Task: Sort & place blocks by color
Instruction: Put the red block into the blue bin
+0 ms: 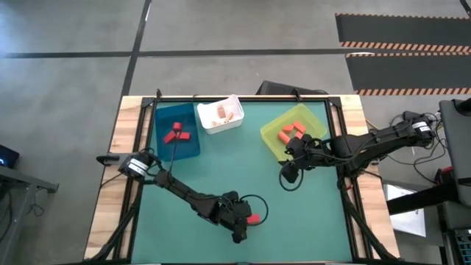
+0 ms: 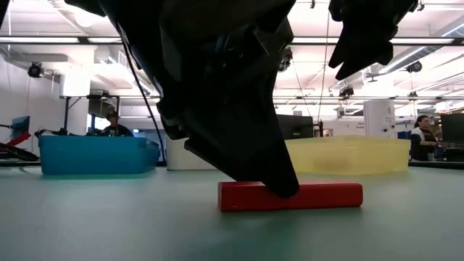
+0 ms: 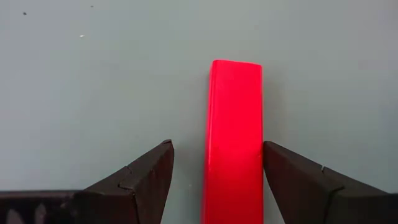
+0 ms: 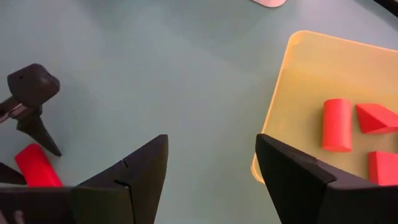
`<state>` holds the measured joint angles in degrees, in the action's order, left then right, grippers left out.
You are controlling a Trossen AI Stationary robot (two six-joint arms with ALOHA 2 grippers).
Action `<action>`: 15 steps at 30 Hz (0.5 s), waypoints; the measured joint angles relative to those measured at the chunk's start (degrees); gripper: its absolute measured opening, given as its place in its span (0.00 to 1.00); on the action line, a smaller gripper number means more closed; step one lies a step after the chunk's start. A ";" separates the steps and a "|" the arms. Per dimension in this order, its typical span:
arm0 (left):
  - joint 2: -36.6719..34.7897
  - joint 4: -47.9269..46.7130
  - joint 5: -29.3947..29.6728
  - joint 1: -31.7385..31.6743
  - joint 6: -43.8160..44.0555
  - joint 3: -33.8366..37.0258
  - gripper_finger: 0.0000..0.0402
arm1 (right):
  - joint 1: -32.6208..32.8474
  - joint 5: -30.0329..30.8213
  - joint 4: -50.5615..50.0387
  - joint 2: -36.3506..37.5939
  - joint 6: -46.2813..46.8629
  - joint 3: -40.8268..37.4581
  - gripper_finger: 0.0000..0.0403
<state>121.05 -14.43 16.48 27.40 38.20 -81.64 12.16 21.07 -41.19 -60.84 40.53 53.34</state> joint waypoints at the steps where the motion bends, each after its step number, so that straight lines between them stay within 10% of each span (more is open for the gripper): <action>1: 0.00 0.24 0.16 -0.01 0.01 0.21 0.57 | 0.00 0.00 0.01 0.00 0.00 0.00 0.58; 15: 0.31 1.20 0.69 -0.66 0.05 1.24 0.39 | -0.02 0.06 0.04 0.00 -0.01 0.00 0.58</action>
<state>121.36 -13.23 17.16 26.74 38.24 -80.40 12.14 21.13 -41.15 -60.84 40.52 53.34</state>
